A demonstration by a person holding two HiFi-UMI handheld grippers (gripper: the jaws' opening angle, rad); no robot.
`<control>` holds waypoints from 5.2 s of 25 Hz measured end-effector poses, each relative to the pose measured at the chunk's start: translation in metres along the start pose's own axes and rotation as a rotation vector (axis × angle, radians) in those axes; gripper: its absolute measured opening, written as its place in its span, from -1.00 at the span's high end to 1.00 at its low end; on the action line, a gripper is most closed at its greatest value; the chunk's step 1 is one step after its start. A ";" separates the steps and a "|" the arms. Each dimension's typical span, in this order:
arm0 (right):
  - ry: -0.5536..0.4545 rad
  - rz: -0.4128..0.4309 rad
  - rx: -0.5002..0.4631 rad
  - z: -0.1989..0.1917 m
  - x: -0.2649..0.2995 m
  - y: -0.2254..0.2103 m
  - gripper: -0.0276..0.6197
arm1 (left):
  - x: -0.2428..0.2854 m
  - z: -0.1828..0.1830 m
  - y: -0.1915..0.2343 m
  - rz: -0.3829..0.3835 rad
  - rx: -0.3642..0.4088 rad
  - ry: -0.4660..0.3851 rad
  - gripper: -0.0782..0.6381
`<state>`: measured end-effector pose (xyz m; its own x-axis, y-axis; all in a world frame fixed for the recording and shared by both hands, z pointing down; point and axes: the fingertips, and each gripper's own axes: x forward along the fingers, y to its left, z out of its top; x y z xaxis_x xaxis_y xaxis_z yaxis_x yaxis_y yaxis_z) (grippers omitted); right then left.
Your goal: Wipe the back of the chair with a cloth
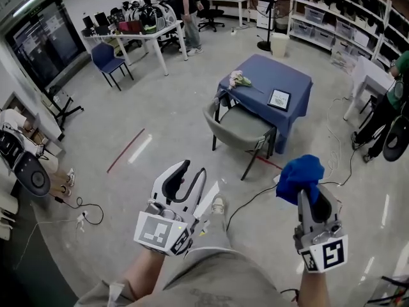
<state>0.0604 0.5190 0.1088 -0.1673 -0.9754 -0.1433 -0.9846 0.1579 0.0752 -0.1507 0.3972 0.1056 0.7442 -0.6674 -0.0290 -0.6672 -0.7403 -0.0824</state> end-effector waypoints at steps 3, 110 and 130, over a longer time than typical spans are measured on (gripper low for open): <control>0.016 -0.002 -0.005 -0.014 0.018 -0.006 0.67 | 0.017 -0.015 0.016 0.010 -0.016 0.003 0.37; 1.209 1.380 0.259 -0.693 0.403 -0.012 0.71 | 0.407 -0.514 0.302 0.274 -0.580 0.895 0.20; 1.155 1.563 0.005 -0.668 0.452 0.016 0.71 | 0.409 -0.513 0.302 0.273 -0.625 0.844 0.20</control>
<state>0.0025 -0.0220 0.7040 -0.6508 0.3895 0.6517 -0.0239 0.8475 -0.5303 -0.0647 -0.1405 0.5797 0.4641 -0.4794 0.7448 -0.8836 -0.3091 0.3516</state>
